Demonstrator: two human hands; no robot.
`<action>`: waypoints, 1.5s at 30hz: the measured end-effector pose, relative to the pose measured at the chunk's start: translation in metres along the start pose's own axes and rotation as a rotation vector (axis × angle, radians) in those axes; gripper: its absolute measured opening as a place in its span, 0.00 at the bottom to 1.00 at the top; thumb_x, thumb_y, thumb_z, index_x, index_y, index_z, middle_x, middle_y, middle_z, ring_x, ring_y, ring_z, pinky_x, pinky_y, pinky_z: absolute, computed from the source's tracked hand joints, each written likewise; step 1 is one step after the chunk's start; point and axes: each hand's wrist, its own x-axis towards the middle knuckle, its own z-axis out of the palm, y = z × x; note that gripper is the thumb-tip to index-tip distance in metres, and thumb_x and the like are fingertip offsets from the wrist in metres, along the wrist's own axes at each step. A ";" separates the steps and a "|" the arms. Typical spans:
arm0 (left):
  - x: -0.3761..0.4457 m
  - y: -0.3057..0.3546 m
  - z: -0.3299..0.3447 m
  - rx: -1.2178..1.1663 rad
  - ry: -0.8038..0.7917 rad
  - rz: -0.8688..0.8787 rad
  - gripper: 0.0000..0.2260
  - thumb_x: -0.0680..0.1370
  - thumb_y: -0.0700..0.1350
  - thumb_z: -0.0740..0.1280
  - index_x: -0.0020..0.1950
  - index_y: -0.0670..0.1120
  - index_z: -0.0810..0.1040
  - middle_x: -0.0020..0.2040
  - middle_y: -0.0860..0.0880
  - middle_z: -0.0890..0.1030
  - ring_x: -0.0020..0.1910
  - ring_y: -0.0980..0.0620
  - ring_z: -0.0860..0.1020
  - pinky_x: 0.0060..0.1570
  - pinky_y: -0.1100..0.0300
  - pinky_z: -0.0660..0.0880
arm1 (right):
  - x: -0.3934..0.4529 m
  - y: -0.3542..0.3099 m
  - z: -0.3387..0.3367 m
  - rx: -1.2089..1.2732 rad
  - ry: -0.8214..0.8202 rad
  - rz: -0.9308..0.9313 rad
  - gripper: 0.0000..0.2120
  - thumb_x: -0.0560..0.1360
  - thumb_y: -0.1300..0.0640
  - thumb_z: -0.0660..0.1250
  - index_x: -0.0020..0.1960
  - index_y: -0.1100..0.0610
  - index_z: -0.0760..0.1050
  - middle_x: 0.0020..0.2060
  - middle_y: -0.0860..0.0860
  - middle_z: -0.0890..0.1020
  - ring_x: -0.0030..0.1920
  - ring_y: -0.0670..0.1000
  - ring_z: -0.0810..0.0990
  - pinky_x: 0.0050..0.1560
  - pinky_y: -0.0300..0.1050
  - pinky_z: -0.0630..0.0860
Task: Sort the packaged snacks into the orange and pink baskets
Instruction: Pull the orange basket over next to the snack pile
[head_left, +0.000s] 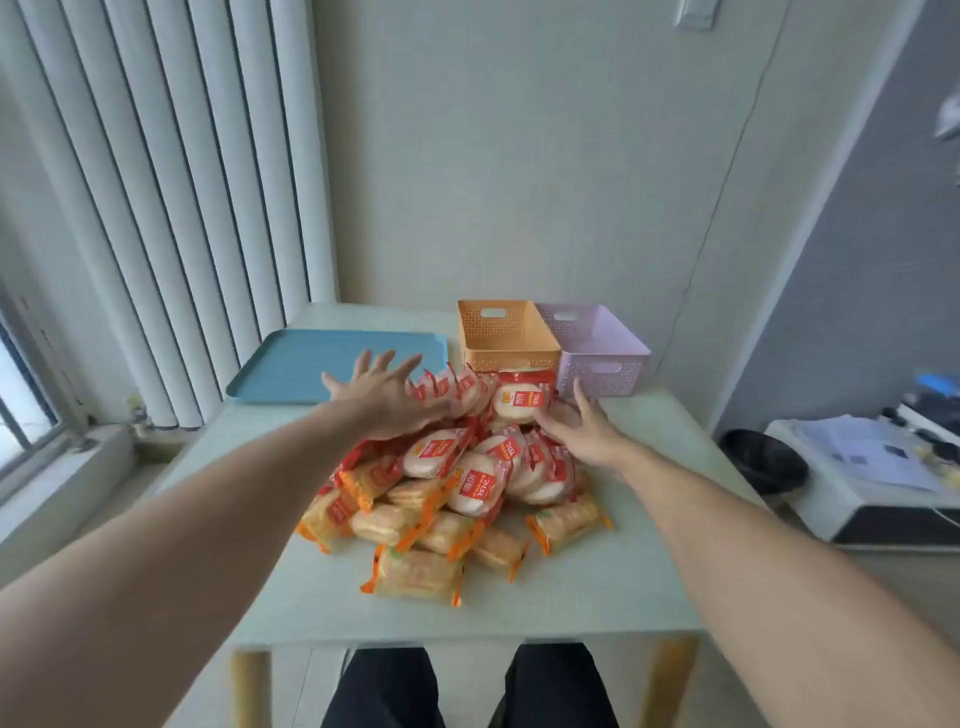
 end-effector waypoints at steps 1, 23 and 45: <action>-0.001 -0.007 0.003 0.006 -0.016 -0.031 0.51 0.62 0.84 0.52 0.81 0.63 0.49 0.83 0.53 0.48 0.82 0.45 0.42 0.70 0.23 0.45 | -0.001 0.002 0.008 0.068 0.017 -0.027 0.65 0.55 0.14 0.62 0.81 0.38 0.38 0.83 0.46 0.45 0.82 0.54 0.47 0.79 0.64 0.54; 0.037 -0.067 0.032 -0.179 0.092 -0.156 0.42 0.71 0.76 0.60 0.80 0.57 0.57 0.80 0.48 0.61 0.78 0.44 0.60 0.74 0.32 0.54 | 0.013 -0.071 0.102 -0.101 0.193 0.014 0.47 0.72 0.22 0.55 0.82 0.42 0.41 0.82 0.54 0.40 0.81 0.59 0.37 0.79 0.63 0.40; 0.105 -0.009 0.015 -0.466 0.151 0.004 0.29 0.77 0.69 0.60 0.70 0.52 0.75 0.71 0.51 0.76 0.65 0.47 0.76 0.69 0.47 0.69 | 0.151 -0.075 -0.025 -0.784 0.175 -0.335 0.12 0.75 0.65 0.64 0.45 0.49 0.79 0.47 0.48 0.84 0.51 0.56 0.79 0.41 0.45 0.67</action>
